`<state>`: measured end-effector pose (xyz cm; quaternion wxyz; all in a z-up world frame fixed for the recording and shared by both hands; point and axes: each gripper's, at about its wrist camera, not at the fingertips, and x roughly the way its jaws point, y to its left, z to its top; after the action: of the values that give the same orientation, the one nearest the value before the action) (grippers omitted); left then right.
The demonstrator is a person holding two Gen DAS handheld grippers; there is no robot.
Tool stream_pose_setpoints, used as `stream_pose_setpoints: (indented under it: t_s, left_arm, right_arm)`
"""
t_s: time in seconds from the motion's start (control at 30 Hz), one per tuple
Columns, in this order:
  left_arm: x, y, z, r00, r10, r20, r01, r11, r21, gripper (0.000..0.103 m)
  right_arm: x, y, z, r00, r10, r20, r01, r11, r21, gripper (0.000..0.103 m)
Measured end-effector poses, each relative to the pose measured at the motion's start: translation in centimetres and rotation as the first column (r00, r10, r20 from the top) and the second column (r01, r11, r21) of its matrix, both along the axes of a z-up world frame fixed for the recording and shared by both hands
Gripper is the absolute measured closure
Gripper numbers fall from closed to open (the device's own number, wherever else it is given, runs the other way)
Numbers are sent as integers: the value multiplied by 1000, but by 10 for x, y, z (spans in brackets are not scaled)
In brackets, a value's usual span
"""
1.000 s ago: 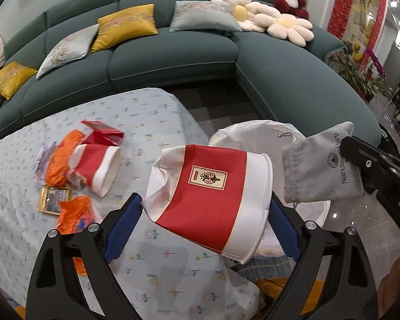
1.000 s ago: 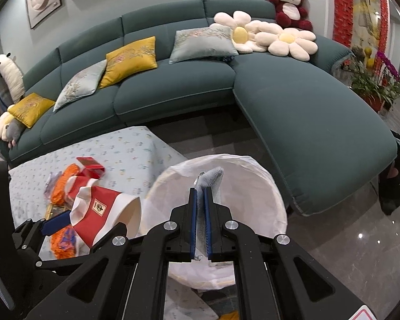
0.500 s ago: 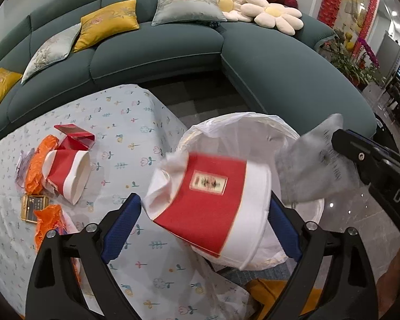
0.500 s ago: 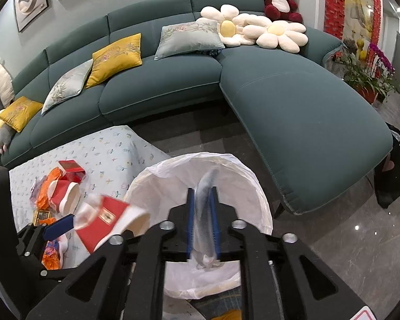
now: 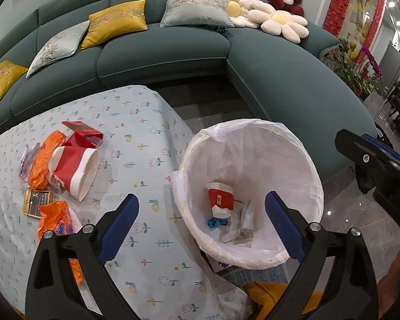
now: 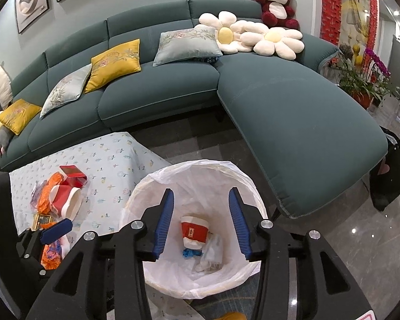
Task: Collect trash
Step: 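Carry the cup and pouch over the bin and release both, then return both tools to the table and reach toward the orange bag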
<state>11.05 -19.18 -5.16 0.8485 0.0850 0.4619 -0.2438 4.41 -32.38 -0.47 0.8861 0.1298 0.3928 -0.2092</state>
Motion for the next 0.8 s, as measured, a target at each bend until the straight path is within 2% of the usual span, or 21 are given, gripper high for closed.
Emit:
stream_pose_setpoints:
  t_s: [0.43, 0.8]
  left_arm:
    - [5, 60, 2, 993, 115, -5, -115, 993, -2, 12]
    - [15, 128, -15, 970, 242, -36, -241, 970, 20, 10]
  right_arm:
    - [7, 46, 11, 998, 62, -1, -62, 998, -24, 51]
    - [18, 95, 4, 991, 134, -21, -134, 991, -3, 50]
